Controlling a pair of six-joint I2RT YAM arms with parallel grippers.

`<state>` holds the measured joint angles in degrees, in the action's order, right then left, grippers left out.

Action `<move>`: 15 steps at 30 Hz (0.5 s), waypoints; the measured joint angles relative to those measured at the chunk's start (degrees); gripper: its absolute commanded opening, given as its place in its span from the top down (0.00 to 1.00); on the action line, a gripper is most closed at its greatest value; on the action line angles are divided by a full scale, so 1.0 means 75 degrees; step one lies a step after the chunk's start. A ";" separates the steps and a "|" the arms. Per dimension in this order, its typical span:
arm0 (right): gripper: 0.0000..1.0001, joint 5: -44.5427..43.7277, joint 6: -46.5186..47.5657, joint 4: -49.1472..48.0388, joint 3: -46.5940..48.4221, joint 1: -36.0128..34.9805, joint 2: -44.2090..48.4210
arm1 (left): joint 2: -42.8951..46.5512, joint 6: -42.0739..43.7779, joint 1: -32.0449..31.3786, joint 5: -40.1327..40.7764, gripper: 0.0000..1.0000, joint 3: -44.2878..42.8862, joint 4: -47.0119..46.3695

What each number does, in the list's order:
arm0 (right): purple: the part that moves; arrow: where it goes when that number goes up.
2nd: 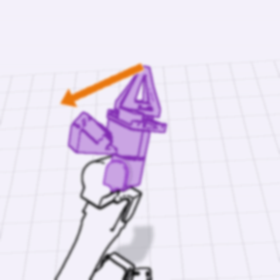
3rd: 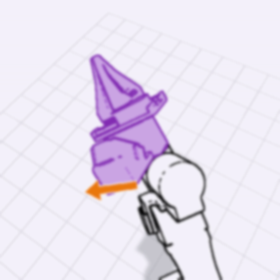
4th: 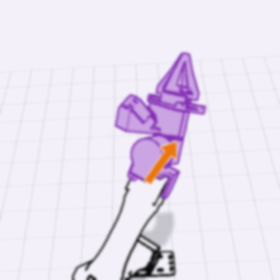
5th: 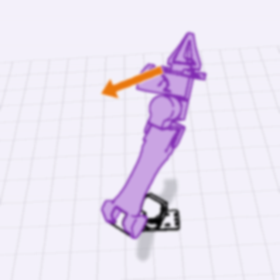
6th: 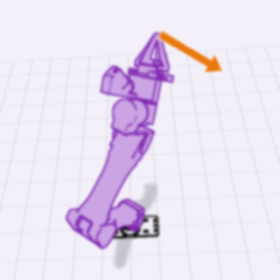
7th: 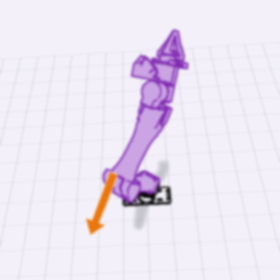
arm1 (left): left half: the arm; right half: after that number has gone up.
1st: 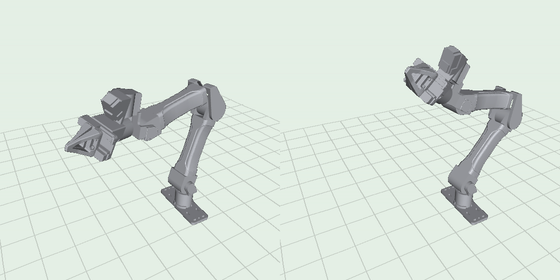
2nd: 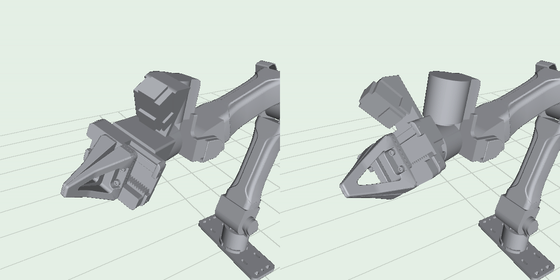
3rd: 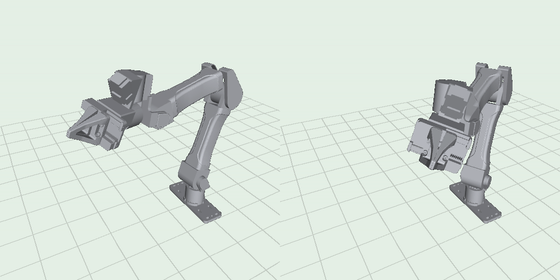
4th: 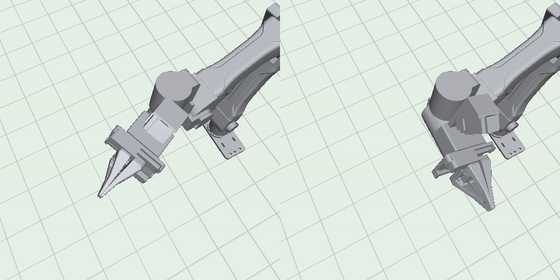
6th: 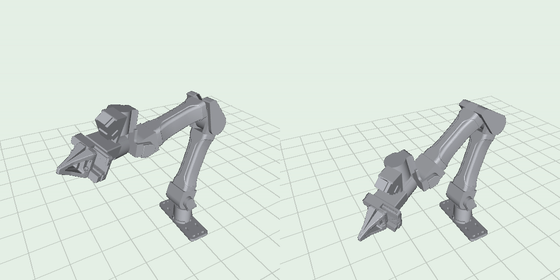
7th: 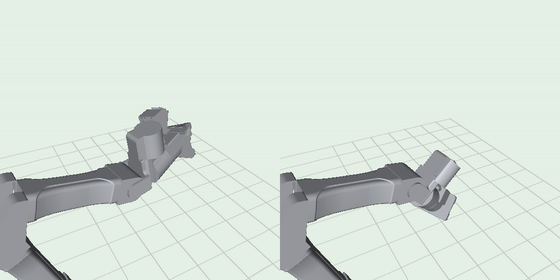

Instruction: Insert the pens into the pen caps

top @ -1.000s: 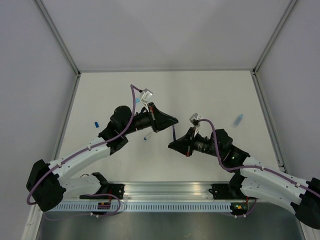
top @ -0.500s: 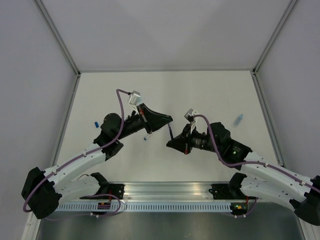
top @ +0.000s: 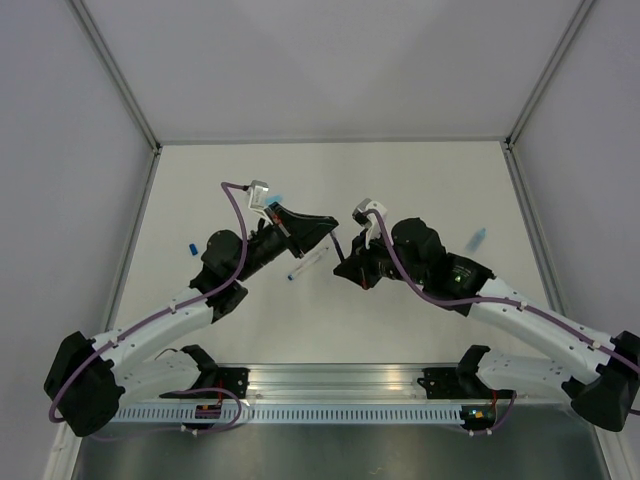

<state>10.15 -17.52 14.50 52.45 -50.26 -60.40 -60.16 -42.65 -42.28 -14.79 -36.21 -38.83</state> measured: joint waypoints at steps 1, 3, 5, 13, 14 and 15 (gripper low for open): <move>1.00 0.0035 0.0050 0.0052 0.0044 0.0052 -0.0017 | 0.0000 0.0020 0.0000 0.0038 0.98 0.0006 -0.0032; 1.00 0.0221 0.0157 0.0143 0.0160 0.0198 -0.0117 | -0.0015 0.0061 0.0000 0.0160 0.98 0.0006 -0.0047; 1.00 0.0364 0.0242 0.0154 0.0216 0.0271 -0.0204 | -0.0009 0.0117 0.0006 0.0195 0.98 -0.0009 -0.0017; 1.00 0.0589 0.0574 0.0152 0.0227 0.0385 -0.0242 | -0.0041 0.0134 0.0009 0.0154 0.98 -0.0020 -0.0064; 1.00 0.0583 0.0615 0.0152 0.0227 0.0391 -0.0242 | -0.0090 0.0114 0.0012 0.0154 0.98 -0.0020 -0.0096; 1.00 0.0577 0.0659 0.0172 0.0227 0.0405 -0.0242 | -0.0137 0.0090 0.0015 0.0154 0.98 -0.0023 -0.0131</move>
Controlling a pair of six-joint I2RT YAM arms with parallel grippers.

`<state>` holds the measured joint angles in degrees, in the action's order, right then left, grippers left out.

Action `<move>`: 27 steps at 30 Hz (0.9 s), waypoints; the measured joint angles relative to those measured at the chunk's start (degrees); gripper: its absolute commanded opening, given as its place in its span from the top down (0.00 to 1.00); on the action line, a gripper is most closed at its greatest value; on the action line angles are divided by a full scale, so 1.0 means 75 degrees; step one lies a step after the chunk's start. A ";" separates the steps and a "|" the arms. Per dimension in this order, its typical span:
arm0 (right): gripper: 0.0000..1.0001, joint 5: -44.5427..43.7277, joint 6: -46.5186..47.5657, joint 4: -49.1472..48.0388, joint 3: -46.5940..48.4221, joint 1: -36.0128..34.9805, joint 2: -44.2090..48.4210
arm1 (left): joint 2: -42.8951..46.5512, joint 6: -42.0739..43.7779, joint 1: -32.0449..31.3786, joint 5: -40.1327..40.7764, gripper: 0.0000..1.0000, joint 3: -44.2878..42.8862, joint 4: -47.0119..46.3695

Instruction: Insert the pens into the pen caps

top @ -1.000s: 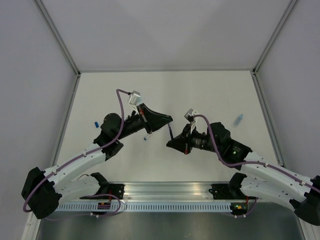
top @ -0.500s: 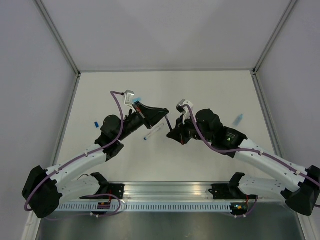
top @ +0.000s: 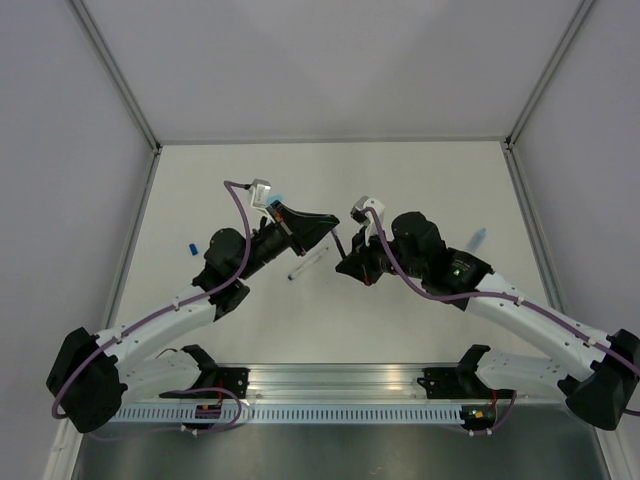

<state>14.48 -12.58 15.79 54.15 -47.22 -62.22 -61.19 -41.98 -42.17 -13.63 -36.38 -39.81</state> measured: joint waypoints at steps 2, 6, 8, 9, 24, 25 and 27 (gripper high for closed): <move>1.00 -0.0038 0.0076 0.0082 0.0000 0.0038 0.0000 | -0.0102 -0.0017 0.0000 0.0000 0.98 -0.0026 -0.0003; 1.00 -0.0134 0.0256 0.0487 0.0224 0.0085 -0.0157 | -0.0245 -0.0023 0.0003 0.0006 0.98 -0.0032 -0.0020; 1.00 -0.0172 0.0338 0.0682 0.0443 0.0090 -0.0309 | -0.0251 -0.0020 0.0038 0.0015 0.98 -0.0026 -0.0090; 1.00 -0.0189 0.0399 0.0772 0.0560 0.0090 -0.0379 | -0.0251 -0.0020 0.0058 0.0012 0.98 -0.0029 -0.0105; 1.00 0.0038 0.0475 0.0557 0.0717 0.0131 -0.0490 | 0.0446 0.0227 0.0047 0.0015 0.54 -0.0860 0.2460; 1.00 -0.0052 0.0437 0.0189 0.0717 0.0216 -0.0490 | 0.0600 0.0248 -0.0073 -0.0108 0.45 -0.0860 0.2932; 1.00 -0.0227 0.0350 -0.0341 0.0705 0.0388 -0.0434 | 0.0790 0.0259 -0.0309 -0.0274 0.38 -0.0866 0.3716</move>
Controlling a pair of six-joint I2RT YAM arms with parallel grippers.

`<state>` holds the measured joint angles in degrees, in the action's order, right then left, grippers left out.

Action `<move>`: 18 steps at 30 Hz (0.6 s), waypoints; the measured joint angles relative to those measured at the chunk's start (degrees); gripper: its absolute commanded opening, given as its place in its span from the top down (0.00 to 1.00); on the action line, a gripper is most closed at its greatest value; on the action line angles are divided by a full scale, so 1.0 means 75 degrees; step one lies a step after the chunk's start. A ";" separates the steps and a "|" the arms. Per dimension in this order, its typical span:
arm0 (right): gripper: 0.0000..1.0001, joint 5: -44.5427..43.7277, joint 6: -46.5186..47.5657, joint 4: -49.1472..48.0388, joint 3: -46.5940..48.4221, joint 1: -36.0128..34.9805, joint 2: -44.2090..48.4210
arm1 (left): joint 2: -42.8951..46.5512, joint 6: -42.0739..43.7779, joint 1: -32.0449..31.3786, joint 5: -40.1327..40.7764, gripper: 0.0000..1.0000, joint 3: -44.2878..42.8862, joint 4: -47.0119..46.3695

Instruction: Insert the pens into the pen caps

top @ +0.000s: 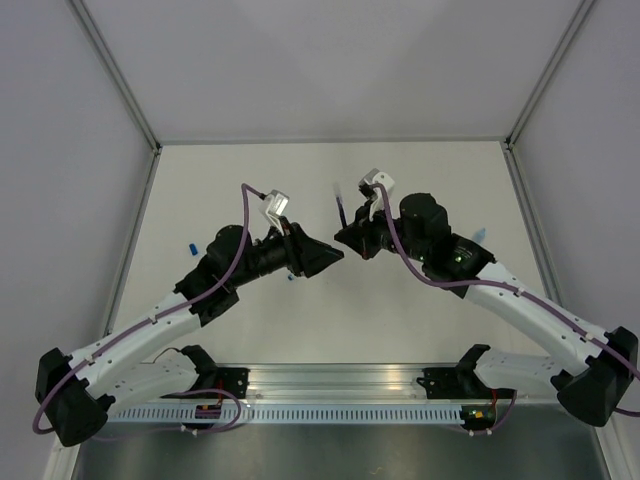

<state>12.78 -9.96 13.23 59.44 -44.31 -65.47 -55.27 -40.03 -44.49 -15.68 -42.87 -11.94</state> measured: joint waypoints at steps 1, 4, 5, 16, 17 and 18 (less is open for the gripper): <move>1.00 -0.0093 -0.0052 -0.0213 -0.0026 0.0076 0.0044 | 0.0061 0.0000 -0.0058 -0.0035 0.32 -0.0006 0.0321; 1.00 -0.0268 -0.0254 -0.0603 -0.0239 0.0111 0.0233 | 0.0134 0.0032 -0.0073 -0.0044 0.18 -0.0131 0.1142; 1.00 -0.0350 -0.0338 -0.0632 -0.0323 0.0111 0.0289 | 0.0134 0.0047 -0.0070 -0.0020 0.16 -0.0219 0.1390; 0.96 -0.1798 -0.1664 -0.0055 -0.0883 0.0522 -0.0801 | 0.0163 0.0312 -0.0070 0.1629 0.00 -0.0268 0.2594; 0.96 -0.1909 -0.1731 0.0058 -0.0877 0.0580 -0.1084 | 0.0166 0.0364 -0.0070 0.1941 0.00 -0.0085 0.2570; 0.96 -0.1996 -0.1775 0.0169 -0.0874 0.0609 -0.1309 | 0.0166 0.0414 -0.0070 0.2119 0.00 0.0052 0.2570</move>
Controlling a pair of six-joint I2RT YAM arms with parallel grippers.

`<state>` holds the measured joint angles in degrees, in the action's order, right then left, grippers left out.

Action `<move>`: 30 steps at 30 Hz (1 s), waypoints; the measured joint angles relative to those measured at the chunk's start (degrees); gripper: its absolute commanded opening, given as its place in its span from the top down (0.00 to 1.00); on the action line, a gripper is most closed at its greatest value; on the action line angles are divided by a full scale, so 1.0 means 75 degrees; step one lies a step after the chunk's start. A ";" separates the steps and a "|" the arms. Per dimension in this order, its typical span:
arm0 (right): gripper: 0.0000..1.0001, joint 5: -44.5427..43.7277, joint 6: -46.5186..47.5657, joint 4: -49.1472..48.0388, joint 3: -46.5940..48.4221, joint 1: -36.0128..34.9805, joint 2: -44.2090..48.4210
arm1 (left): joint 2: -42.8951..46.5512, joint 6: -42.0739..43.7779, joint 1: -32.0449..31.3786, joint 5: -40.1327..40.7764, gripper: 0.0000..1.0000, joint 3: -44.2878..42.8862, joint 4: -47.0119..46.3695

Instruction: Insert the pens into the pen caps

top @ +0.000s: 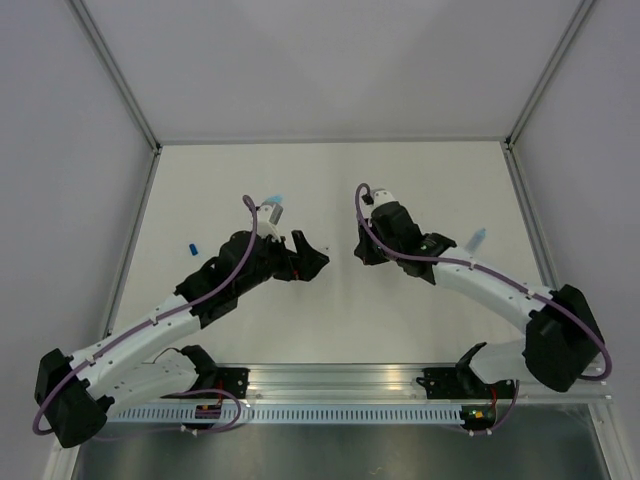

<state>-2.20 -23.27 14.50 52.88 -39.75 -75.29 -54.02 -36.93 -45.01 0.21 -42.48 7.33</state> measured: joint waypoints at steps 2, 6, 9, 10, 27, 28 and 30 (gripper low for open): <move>0.96 -0.0224 -0.0085 0.0388 0.0125 0.0087 -0.0615 | 0.0000 0.0137 0.0000 0.0382 0.00 0.0332 0.0017; 0.94 -0.0504 -0.0219 0.0793 0.0297 0.0274 -0.1512 | 0.0125 0.0370 0.0000 0.1032 0.01 0.0764 0.0032; 0.94 -0.0664 -0.0332 0.1003 0.0481 0.0498 -0.1996 | 0.0388 0.0455 0.0000 0.1507 0.01 0.1017 0.0041; 0.93 -0.0726 -0.0361 0.1078 0.0603 0.0568 -0.2221 | 0.0487 0.0475 0.0000 0.1655 0.01 0.1070 0.0041; 0.78 -0.1177 -0.0953 0.1635 0.1478 0.0775 -0.3844 | 0.0953 0.0717 0.0000 0.2378 0.01 0.1102 0.0044; 0.76 -0.1177 -0.0976 0.1635 0.1478 0.0781 -0.3844 | 0.0953 0.0726 0.0000 0.2378 0.01 0.1102 0.0044; 0.72 -0.1183 -0.1005 0.1635 0.1478 0.0781 -0.3844 | 0.0953 0.0740 0.0000 0.2375 0.01 0.1105 0.0044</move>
<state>-11.07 -30.81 26.76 63.96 -33.89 -104.12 -46.87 -31.38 -45.01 18.02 -34.20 7.66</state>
